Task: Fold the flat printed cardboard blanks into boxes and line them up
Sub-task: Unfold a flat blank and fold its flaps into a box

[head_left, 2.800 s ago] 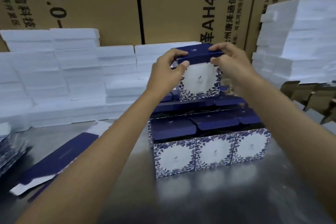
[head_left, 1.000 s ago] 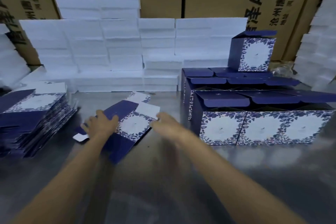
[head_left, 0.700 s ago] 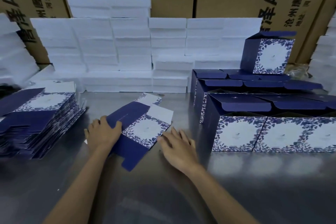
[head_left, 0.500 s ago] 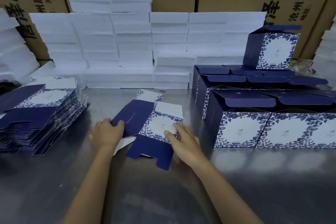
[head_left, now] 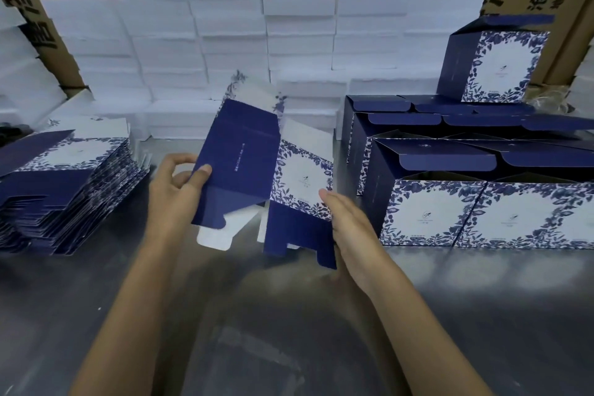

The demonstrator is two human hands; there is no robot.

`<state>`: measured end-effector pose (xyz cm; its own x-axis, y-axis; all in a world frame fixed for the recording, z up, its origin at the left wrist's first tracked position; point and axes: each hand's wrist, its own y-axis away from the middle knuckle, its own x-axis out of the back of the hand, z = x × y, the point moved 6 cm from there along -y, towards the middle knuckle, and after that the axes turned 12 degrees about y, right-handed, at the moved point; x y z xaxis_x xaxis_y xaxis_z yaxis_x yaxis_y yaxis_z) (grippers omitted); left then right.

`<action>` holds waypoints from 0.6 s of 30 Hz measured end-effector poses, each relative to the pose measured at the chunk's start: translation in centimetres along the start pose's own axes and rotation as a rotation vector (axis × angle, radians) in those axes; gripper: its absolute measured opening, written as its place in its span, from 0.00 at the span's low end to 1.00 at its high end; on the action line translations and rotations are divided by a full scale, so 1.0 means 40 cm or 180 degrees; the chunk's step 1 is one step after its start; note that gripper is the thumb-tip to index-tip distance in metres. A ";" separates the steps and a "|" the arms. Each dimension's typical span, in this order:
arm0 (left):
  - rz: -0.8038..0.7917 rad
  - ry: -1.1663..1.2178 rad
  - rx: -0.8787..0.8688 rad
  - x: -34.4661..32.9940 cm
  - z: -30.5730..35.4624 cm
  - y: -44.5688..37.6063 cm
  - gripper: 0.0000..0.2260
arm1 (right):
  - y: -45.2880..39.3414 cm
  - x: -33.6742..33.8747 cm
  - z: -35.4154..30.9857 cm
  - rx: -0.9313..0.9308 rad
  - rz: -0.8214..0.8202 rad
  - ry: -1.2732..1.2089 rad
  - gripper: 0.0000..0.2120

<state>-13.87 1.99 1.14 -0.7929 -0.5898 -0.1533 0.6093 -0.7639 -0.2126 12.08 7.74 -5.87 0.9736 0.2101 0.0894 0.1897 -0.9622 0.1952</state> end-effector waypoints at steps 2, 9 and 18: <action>-0.0406 0.0704 0.0449 -0.022 0.004 0.015 0.04 | -0.005 -0.004 0.002 -0.0064 -0.0041 -0.0110 0.36; -0.0936 0.1553 0.0821 -0.101 -0.007 0.061 0.16 | 0.013 -0.047 -0.013 0.0080 -0.0584 -0.1096 0.24; -0.0911 0.0369 0.1292 -0.113 -0.107 0.081 0.57 | 0.043 -0.025 -0.032 0.0164 -0.1232 -0.2015 0.19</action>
<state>-8.33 3.31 -3.01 -0.9102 -0.3267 -0.2546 0.3034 -0.9444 0.1270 11.26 6.11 -4.38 0.7201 0.4108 -0.5593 0.5245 -0.8499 0.0511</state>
